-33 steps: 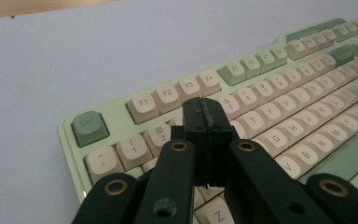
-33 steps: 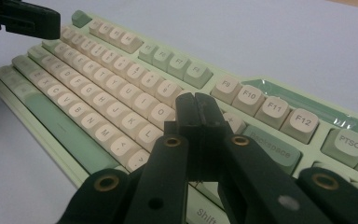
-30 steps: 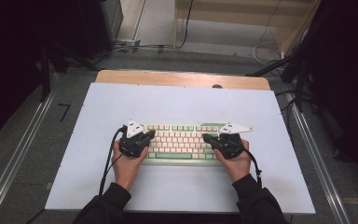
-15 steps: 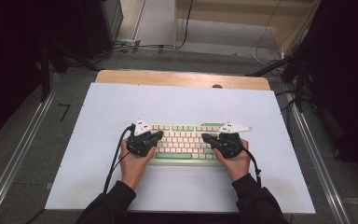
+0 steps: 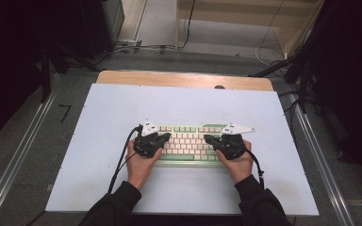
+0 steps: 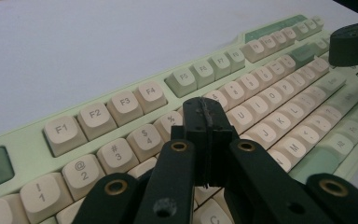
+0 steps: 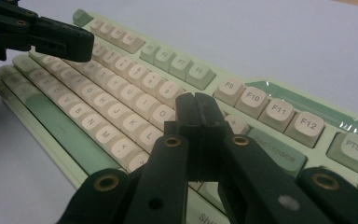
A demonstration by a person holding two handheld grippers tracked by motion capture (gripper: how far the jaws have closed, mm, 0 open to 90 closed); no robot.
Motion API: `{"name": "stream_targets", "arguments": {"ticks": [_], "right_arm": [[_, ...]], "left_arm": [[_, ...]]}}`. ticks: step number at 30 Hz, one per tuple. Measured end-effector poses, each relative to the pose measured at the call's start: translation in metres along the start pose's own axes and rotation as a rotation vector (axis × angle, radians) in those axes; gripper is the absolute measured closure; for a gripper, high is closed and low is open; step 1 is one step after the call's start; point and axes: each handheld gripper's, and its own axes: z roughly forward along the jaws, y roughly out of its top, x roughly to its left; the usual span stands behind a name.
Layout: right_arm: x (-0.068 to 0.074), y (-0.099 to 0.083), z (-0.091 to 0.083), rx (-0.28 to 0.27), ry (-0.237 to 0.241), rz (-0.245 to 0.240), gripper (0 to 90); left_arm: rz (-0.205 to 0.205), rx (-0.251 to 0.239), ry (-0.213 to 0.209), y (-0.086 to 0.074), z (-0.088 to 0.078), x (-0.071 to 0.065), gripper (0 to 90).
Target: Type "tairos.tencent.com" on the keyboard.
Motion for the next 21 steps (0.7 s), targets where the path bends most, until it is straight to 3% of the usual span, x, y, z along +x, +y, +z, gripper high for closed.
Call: {"name": "stream_targets", "arguments": {"ticks": [21], "right_arm": [[0.0009, 0.0002, 0.0005, 0.001, 0.002, -0.006, 88.3]], "left_arm": [[0.002, -0.004, -0.011, 0.0010, -0.0001, -0.0004, 90.0]]}}
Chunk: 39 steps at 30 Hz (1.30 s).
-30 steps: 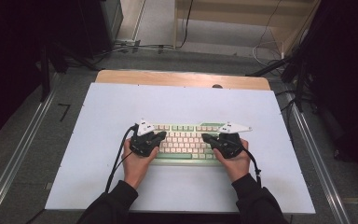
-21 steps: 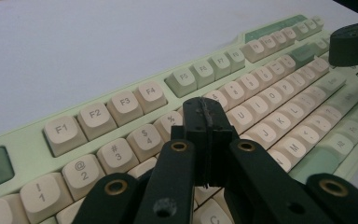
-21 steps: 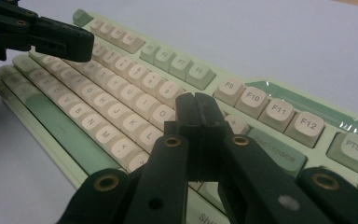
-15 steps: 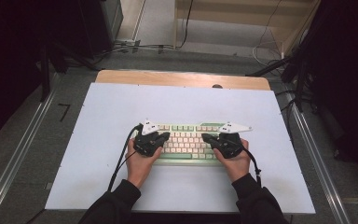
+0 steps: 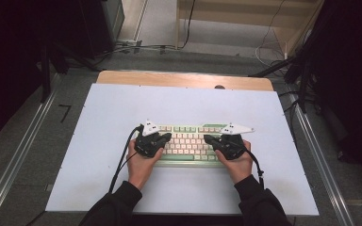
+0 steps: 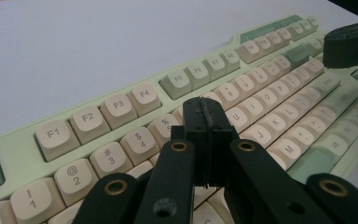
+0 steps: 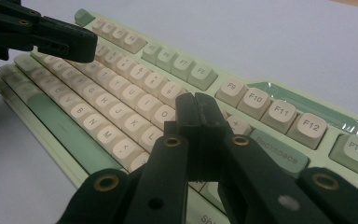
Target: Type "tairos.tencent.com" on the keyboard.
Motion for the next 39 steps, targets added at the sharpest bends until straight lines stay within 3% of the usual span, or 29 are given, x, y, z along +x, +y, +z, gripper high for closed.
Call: {"name": "stream_targets", "arguments": {"ticks": [39], "right_arm": [[0.011, 0.013, 0.021, 0.004, 0.024, -0.027, 88.3]], "left_arm": [[0.000, 0.005, -0.014, 0.000, 0.001, 0.002, 90.0]]}}
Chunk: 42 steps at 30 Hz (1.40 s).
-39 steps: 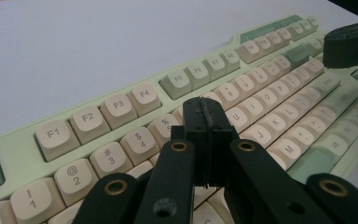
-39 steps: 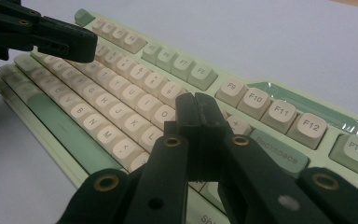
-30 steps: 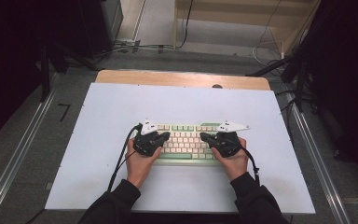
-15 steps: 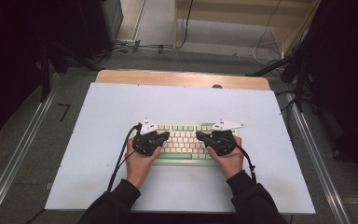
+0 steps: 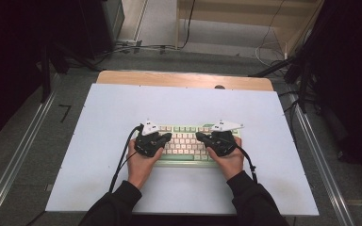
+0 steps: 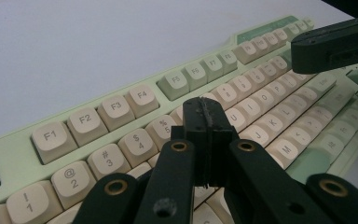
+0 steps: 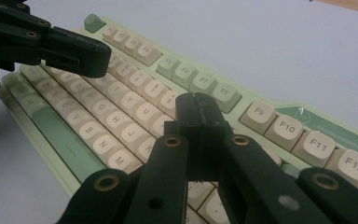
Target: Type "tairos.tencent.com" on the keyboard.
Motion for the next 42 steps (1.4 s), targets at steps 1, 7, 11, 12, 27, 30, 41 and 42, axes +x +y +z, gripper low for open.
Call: {"name": "stream_targets", "arguments": {"ticks": [1, 7, 11, 12, 27, 30, 41, 42], "right_arm": [[0.000, 0.000, 0.000, 0.000, -0.001, -0.001, 88.3], [0.001, 0.000, 0.001, 0.000, -0.001, -0.002, 88.3], [0.002, 0.000, 0.002, 0.002, -0.003, -0.012, 88.3], [0.003, 0.000, 0.002, 0.002, -0.004, -0.013, 88.4], [0.003, 0.001, 0.001, 0.001, -0.005, -0.013, 88.4], [0.003, 0.001, 0.001, -0.001, -0.005, -0.015, 88.3], [0.003, 0.001, 0.000, -0.001, -0.005, -0.015, 88.4], [0.003, 0.001, 0.000, 0.000, -0.005, -0.014, 88.4]], "left_arm": [[-0.002, -0.001, -0.001, 0.000, 0.000, 0.000, 90.0], [0.006, 0.022, -0.009, -0.001, 0.005, 0.001, 90.0], [0.006, 0.033, -0.004, -0.002, 0.008, 0.001, 90.0], [0.004, 0.034, -0.004, -0.002, 0.009, 0.001, 90.0], [0.007, 0.042, -0.002, -0.003, 0.013, 0.002, 90.0], [0.008, 0.044, 0.000, -0.003, 0.013, 0.002, 90.0], [0.016, 0.058, 0.002, -0.004, 0.015, 0.001, 90.0], [0.013, 0.056, 0.000, -0.005, 0.015, 0.001, 90.0]]}}
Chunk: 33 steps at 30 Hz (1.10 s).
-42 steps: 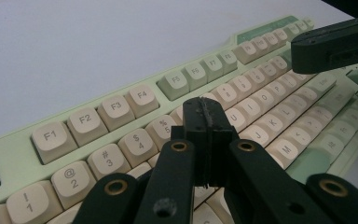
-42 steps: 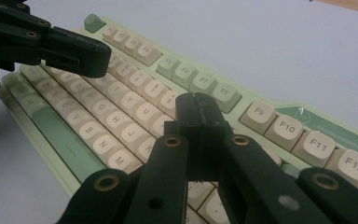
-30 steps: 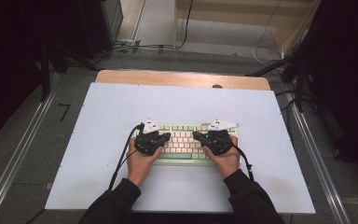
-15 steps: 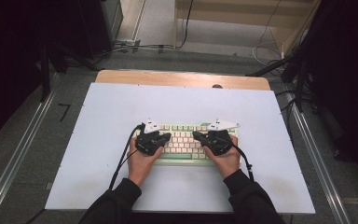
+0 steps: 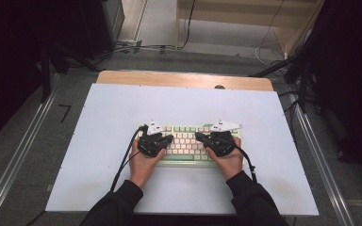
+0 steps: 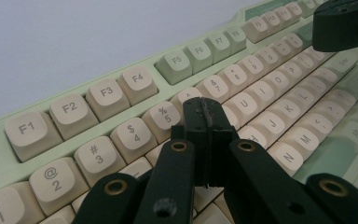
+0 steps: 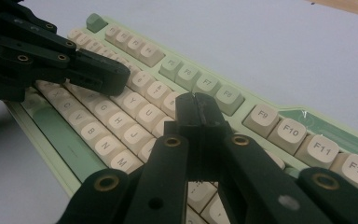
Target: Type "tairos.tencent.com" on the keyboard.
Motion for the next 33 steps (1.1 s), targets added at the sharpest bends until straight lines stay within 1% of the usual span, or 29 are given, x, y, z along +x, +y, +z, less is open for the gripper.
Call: {"name": "stream_targets", "arguments": {"ticks": [8, 14, 15, 17, 19, 21, 24, 28, 33], "right_arm": [[0.000, 0.000, 0.000, -0.006, 0.001, 0.001, 88.3], [0.000, 0.000, -0.001, -0.004, 0.000, -0.001, 88.3], [0.001, 0.001, -0.001, -0.006, 0.001, 0.000, 88.3], [0.001, 0.001, -0.001, -0.007, 0.001, -0.001, 88.3], [0.001, 0.000, -0.001, -0.005, 0.000, -0.002, 88.4], [0.001, 0.000, -0.001, -0.003, 0.000, -0.001, 88.3], [0.001, 0.000, -0.001, -0.004, 0.000, -0.002, 88.3], [0.001, 0.000, -0.001, -0.007, 0.001, -0.002, 88.3], [0.001, 0.000, -0.002, -0.008, 0.002, -0.003, 88.3]], "left_arm": [[-0.006, -0.034, -0.016, 0.004, -0.008, -0.001, 90.0], [-0.006, -0.038, -0.025, 0.005, -0.012, -0.002, 90.0], [-0.002, -0.036, -0.027, 0.005, -0.013, -0.002, 90.0], [-0.005, -0.042, -0.025, 0.006, -0.016, -0.001, 90.0], [-0.013, -0.047, -0.010, 0.006, -0.021, 0.000, 90.0], [-0.027, -0.052, -0.008, 0.007, -0.026, 0.003, 90.0], [-0.039, -0.045, 0.003, 0.006, -0.032, 0.006, 90.0], [-0.052, -0.022, 0.021, 0.000, -0.038, 0.012, 90.0], [-0.064, -0.015, 0.044, -0.007, -0.047, 0.021, 90.0]]}}
